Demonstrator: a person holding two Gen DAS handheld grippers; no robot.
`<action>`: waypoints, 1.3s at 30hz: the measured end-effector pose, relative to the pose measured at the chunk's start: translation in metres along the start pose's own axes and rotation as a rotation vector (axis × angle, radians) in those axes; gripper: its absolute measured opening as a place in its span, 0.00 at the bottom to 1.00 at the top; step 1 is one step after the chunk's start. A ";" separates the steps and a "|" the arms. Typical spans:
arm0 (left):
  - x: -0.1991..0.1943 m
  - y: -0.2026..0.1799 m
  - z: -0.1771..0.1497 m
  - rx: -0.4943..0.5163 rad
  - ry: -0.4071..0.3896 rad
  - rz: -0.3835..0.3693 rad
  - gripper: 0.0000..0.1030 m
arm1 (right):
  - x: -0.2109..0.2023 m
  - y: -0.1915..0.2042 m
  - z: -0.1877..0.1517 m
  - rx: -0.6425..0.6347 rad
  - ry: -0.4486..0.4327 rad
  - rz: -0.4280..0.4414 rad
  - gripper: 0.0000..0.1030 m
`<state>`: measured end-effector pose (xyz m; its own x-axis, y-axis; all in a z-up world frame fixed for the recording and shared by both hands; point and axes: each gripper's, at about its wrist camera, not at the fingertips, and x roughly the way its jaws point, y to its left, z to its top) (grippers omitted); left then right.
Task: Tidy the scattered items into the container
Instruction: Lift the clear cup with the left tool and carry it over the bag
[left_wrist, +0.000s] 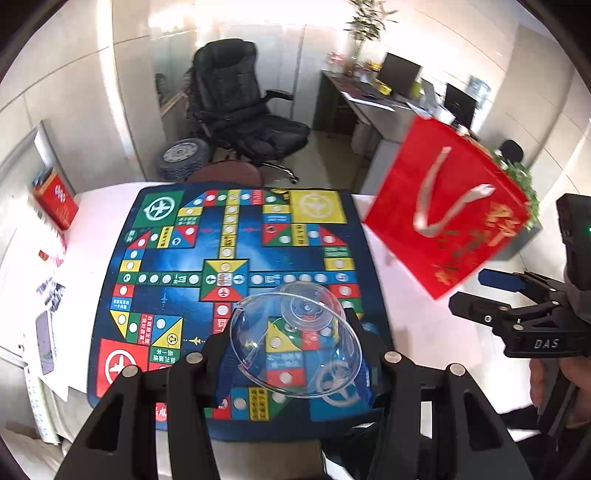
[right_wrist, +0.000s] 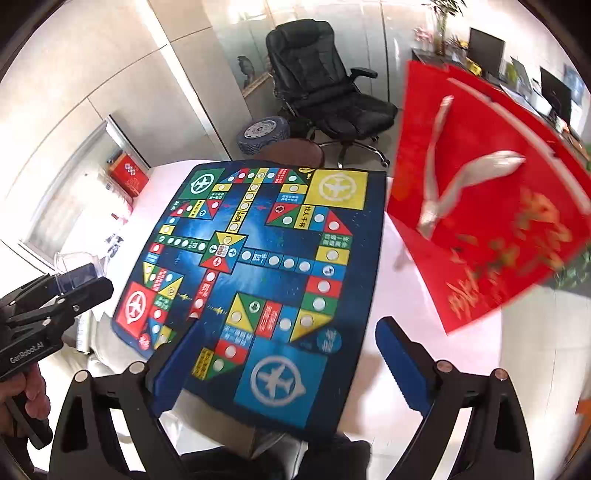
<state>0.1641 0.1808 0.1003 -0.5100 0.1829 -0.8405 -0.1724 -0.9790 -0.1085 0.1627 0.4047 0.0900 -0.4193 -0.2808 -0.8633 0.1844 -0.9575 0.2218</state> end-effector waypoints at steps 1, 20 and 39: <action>-0.008 -0.004 0.005 0.009 -0.008 0.009 0.54 | -0.009 -0.002 -0.001 0.012 0.001 0.002 0.94; 0.003 -0.179 0.172 0.361 -0.114 -0.237 0.54 | -0.132 -0.129 0.047 0.233 -0.213 -0.187 0.94; 0.161 -0.318 0.252 0.622 0.152 -0.263 0.54 | -0.125 -0.243 0.100 0.386 -0.239 -0.229 0.95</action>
<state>-0.0756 0.5442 0.1330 -0.2685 0.3483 -0.8981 -0.7486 -0.6622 -0.0329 0.0817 0.6662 0.1897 -0.6104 -0.0251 -0.7917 -0.2589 -0.9383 0.2294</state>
